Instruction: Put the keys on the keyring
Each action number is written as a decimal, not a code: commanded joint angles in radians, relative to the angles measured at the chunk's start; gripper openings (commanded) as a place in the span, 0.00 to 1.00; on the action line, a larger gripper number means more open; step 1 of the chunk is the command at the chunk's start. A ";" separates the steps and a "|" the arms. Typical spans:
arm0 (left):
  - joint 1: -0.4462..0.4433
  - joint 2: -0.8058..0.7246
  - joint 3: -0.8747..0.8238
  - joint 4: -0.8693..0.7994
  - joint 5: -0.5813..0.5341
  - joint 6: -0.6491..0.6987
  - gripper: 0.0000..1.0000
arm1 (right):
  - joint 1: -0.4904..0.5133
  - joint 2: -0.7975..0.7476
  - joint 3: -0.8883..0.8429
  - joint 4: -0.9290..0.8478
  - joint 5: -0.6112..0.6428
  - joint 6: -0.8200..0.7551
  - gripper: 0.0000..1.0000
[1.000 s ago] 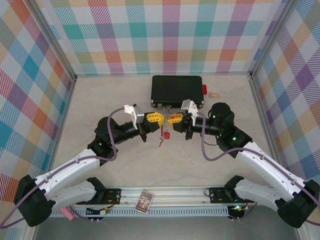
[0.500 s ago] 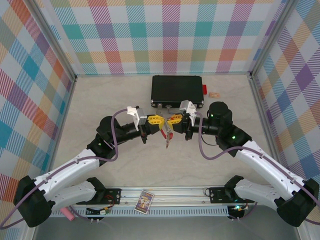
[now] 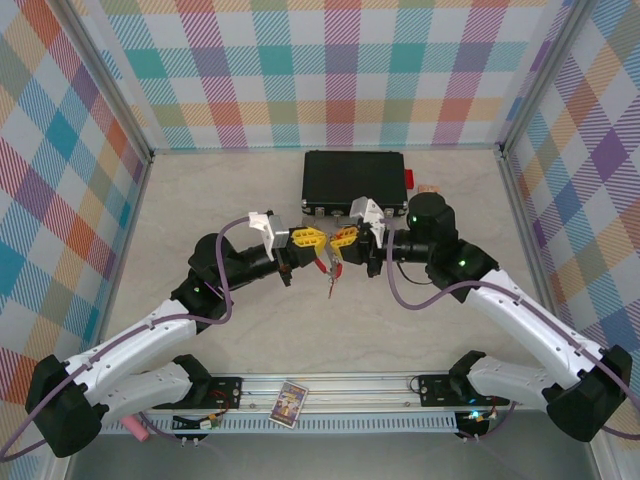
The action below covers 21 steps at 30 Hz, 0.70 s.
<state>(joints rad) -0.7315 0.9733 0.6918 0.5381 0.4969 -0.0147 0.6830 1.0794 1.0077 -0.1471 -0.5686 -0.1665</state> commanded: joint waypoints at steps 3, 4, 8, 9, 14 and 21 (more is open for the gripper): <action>-0.005 0.009 0.032 0.044 0.045 -0.010 0.00 | 0.024 0.011 0.030 -0.051 -0.016 -0.050 0.00; -0.005 0.010 0.033 0.034 0.045 -0.005 0.00 | 0.024 0.007 0.027 -0.047 -0.007 -0.050 0.00; -0.006 0.000 0.031 -0.044 0.055 0.037 0.00 | 0.024 -0.020 0.014 -0.026 0.018 -0.051 0.00; -0.006 -0.001 0.034 -0.071 0.058 0.050 0.00 | 0.024 -0.023 0.017 -0.027 0.021 -0.053 0.00; -0.006 -0.019 0.019 -0.113 0.044 0.075 0.00 | 0.024 -0.032 0.017 -0.029 0.048 -0.052 0.00; -0.005 -0.049 0.018 -0.168 -0.007 0.118 0.00 | 0.024 -0.063 0.000 -0.012 0.076 -0.048 0.00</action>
<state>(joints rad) -0.7326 0.9459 0.6991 0.4126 0.5106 0.0647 0.7017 1.0443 1.0096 -0.2035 -0.5022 -0.2001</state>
